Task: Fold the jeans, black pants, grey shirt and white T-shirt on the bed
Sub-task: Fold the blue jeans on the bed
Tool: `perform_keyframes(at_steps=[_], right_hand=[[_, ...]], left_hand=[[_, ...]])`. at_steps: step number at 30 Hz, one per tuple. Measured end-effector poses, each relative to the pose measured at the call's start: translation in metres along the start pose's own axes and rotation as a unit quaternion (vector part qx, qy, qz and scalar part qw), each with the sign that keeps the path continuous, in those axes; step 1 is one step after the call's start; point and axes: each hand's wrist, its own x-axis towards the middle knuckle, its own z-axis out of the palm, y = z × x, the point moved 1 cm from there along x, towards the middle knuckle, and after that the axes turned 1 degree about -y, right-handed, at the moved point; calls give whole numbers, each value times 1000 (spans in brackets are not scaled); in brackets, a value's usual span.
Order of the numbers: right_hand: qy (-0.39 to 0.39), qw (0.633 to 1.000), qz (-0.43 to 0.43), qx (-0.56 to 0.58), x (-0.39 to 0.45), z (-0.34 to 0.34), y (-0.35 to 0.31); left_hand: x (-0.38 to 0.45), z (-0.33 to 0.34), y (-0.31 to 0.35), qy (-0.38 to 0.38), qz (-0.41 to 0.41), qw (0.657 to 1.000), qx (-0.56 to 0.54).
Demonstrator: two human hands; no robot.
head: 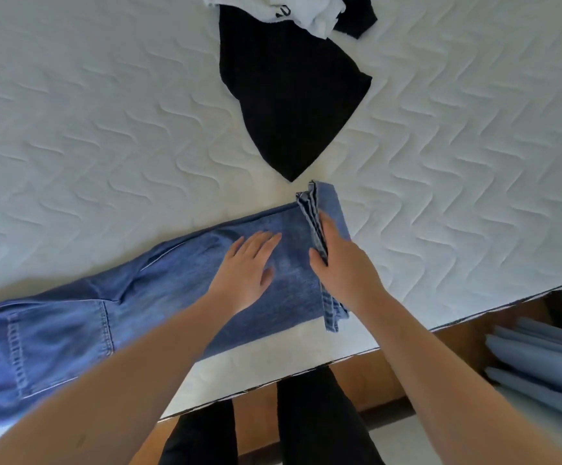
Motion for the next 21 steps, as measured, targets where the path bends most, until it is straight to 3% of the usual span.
perform_keyframes(at_steps=[2,5,8,12,21], right_hand=[[-12,1000,-3,2,-4,21,-24],[-31,999,-5,-11,-10,52,-56],[-43,999,-3,-30,-10,79,-84],[-48,998,-2,-51,-6,110,-122],[-60,991,-23,-121,-9,188,-188]], left_hand=[[-32,-9,-27,60,-11,998,-6],[-78,-15,-77,67,-85,994,3],[-116,-13,-121,35,-181,983,17],[-148,1,-158,-72,-276,958,19],[-179,16,-161,-113,-226,968,-14]])
